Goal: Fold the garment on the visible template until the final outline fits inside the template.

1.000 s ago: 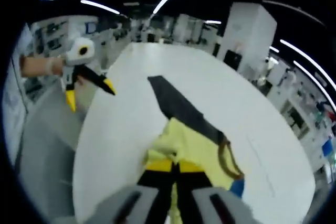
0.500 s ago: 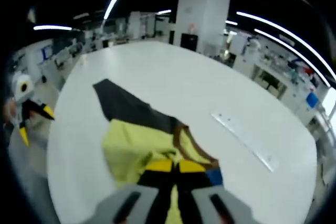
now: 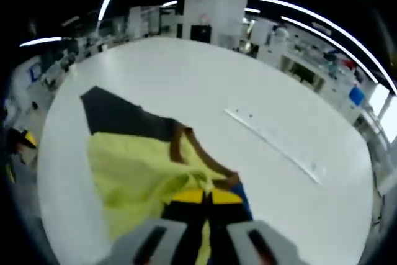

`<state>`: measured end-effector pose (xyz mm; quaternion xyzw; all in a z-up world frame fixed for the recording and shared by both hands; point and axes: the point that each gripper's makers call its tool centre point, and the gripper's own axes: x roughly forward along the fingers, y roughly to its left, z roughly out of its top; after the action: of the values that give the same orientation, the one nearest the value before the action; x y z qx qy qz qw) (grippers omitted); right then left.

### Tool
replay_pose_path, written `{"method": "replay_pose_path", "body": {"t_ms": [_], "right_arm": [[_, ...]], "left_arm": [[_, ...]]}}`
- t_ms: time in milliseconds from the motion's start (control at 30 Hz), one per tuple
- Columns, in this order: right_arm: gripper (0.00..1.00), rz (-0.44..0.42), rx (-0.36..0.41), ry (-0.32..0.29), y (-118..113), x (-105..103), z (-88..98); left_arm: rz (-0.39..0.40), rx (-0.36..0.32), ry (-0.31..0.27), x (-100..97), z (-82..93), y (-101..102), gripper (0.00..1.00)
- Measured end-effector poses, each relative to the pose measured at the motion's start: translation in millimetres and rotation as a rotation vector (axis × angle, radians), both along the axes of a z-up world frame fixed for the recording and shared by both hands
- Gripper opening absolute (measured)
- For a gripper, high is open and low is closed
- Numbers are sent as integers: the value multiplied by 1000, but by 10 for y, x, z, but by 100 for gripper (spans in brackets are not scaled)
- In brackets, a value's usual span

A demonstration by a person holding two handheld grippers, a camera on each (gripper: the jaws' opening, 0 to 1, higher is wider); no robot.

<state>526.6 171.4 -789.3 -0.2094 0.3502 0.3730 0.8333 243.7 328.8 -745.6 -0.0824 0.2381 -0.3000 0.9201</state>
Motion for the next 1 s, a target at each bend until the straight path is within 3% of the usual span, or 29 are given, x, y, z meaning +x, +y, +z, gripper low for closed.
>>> {"method": "replay_pose_path", "body": {"t_ms": [267, 700, 1000], "right_arm": [[0, -16, -42, 35, -41, 54, -243], [1, 4, -19, 43, -17, 95, -255], [25, 19, 21, 32, -26, -78, -174]], "left_arm": [[12, -17, 15, -3, -26, -81, 59], [12, -28, 30, -11, -56, -149, 59], [-8, -31, 25, 31, -65, -181, 59]]}}
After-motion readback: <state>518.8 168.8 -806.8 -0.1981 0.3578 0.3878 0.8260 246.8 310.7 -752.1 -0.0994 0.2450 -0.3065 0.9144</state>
